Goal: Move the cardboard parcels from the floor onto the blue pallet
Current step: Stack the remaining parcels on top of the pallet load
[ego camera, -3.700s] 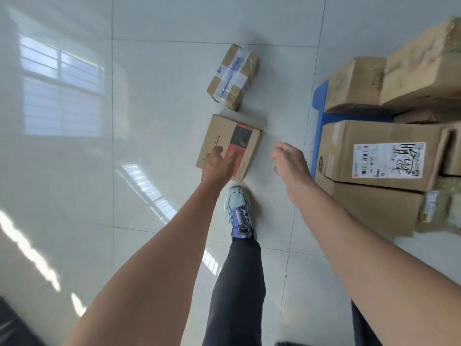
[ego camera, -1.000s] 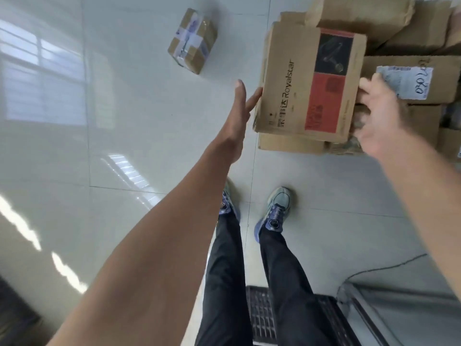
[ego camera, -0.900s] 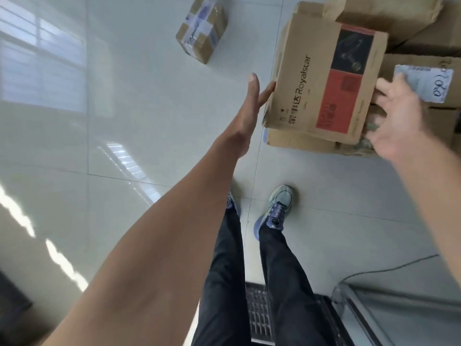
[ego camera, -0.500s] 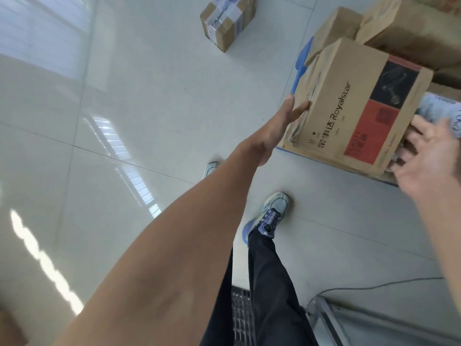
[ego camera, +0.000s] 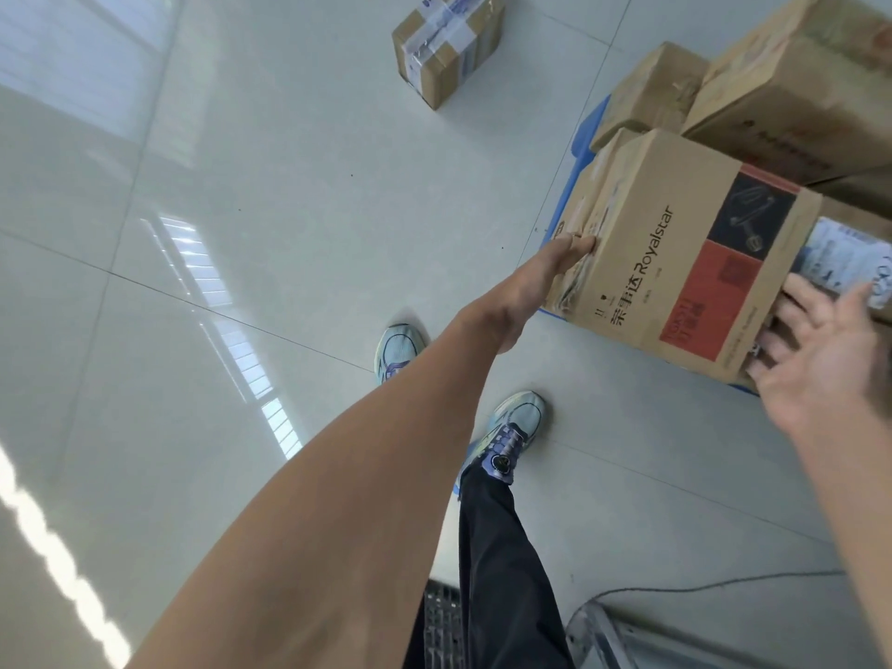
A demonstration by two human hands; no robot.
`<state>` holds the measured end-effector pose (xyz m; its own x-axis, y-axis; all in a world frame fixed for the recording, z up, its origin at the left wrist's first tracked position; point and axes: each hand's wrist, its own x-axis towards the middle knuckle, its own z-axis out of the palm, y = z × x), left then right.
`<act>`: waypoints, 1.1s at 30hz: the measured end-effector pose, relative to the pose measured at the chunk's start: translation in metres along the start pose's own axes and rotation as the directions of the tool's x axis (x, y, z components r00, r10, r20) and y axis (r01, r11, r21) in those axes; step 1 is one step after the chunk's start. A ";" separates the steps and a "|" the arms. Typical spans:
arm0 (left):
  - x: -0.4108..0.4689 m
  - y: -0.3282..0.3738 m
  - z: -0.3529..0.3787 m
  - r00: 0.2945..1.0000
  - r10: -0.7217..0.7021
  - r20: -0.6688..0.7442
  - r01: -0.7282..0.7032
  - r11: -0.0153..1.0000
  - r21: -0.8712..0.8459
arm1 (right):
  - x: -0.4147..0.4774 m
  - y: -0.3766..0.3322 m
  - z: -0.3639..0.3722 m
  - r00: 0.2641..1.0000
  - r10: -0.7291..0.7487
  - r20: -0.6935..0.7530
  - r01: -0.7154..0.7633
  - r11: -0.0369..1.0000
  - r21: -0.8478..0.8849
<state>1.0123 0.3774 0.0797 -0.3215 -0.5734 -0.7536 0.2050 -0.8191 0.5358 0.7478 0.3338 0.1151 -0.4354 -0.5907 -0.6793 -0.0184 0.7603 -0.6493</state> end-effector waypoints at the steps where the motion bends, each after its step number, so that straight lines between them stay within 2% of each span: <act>1: 0.001 -0.001 0.001 1.000 -0.001 0.002 0.001 1.000 -0.009 | 0.000 0.001 0.000 1.000 0.001 -0.001 -0.001 1.000 0.004; 9: 0.007 -0.005 -0.003 1.000 -0.003 -0.024 0.002 0.999 -0.034 | 0.003 0.005 0.009 1.000 -0.006 0.013 0.006 1.000 0.017; 22: 0.022 -0.018 -0.007 0.998 -0.054 -0.024 0.050 0.988 -0.147 | 0.008 0.009 0.014 1.000 0.008 0.017 -0.007 0.998 -0.057; 33: 0.023 -0.018 -0.004 0.998 -0.037 -0.042 0.033 0.994 -0.106 | 0.001 0.005 0.020 1.000 0.025 -0.009 -0.025 0.998 -0.060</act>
<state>1.0046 0.3787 0.0512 -0.2898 -0.5425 -0.7884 0.2914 -0.8347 0.4673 0.7656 0.3320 0.1041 -0.4434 -0.5693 -0.6923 -0.0614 0.7899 -0.6102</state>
